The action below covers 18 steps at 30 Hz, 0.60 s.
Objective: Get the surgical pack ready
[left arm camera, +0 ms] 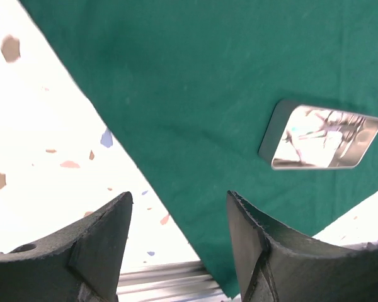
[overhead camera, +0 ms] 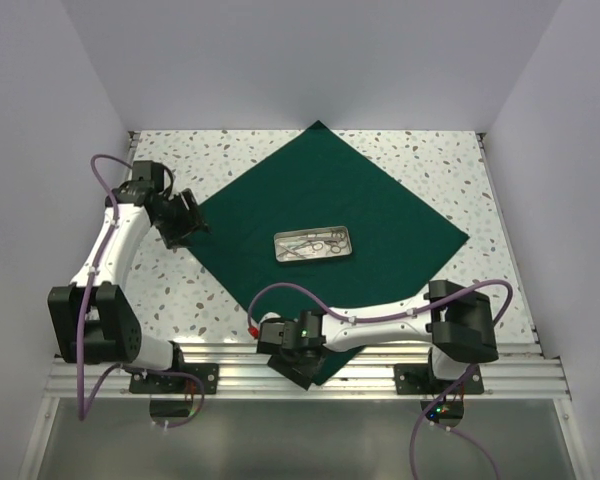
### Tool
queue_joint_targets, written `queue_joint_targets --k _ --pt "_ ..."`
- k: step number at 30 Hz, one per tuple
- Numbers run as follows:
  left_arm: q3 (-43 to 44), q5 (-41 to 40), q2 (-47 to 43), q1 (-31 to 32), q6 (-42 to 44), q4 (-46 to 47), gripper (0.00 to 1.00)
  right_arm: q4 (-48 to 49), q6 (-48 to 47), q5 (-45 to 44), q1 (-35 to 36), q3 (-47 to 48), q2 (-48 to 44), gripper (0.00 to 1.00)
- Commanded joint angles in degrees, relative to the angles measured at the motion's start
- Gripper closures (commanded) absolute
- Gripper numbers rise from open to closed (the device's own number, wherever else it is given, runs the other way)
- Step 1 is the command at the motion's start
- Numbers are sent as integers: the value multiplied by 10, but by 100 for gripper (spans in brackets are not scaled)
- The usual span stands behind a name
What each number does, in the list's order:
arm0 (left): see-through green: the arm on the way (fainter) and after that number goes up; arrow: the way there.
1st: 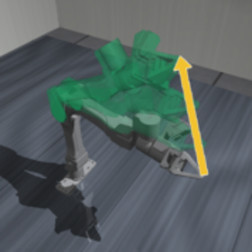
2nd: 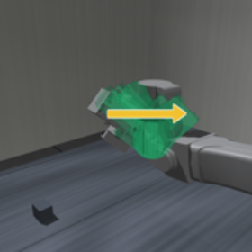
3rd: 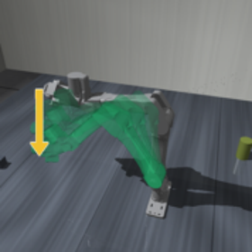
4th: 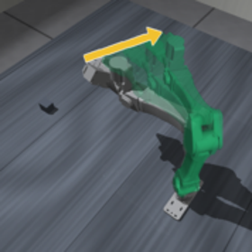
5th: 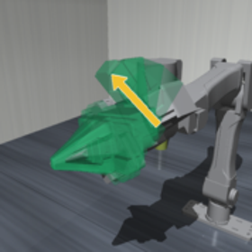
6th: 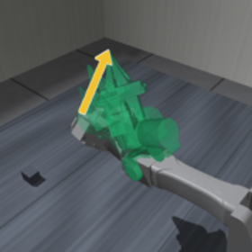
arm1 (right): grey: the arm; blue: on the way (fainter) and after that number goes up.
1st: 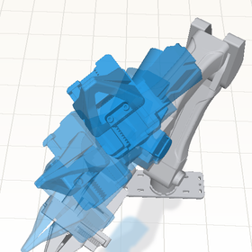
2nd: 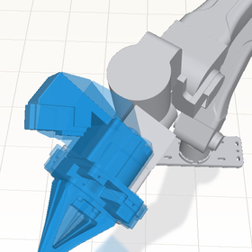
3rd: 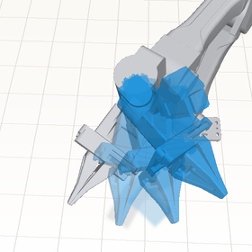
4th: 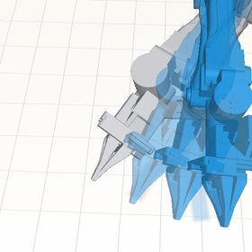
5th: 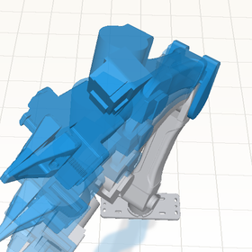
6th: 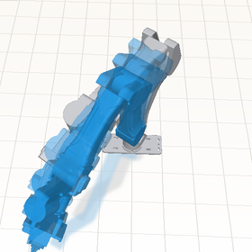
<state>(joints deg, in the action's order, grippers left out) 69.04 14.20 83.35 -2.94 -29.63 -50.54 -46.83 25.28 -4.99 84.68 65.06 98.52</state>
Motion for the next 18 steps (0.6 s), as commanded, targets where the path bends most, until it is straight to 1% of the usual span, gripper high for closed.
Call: queue_joint_targets --k 1,3,4,6,14,18 --pt "-42 18 -37 -4 -12 -7 35 -3 12 -44 1 4 10 29" --pt "-55 21 -61 -3 -15 -4 35 -5 11 -42 0 0 16 34" --pt "-64 22 -72 -3 -15 -4 35 0 11 -41 1 -7 15 38" --pt "-75 26 -79 -3 -15 -3 35 6 17 -36 1 -21 12 41" --pt "-79 39 -79 -3 -14 4 35 6 35 -26 16 -23 17 43" --pt "-79 45 -75 -4 -15 6 35 5 41 -30 33 1 29 45"
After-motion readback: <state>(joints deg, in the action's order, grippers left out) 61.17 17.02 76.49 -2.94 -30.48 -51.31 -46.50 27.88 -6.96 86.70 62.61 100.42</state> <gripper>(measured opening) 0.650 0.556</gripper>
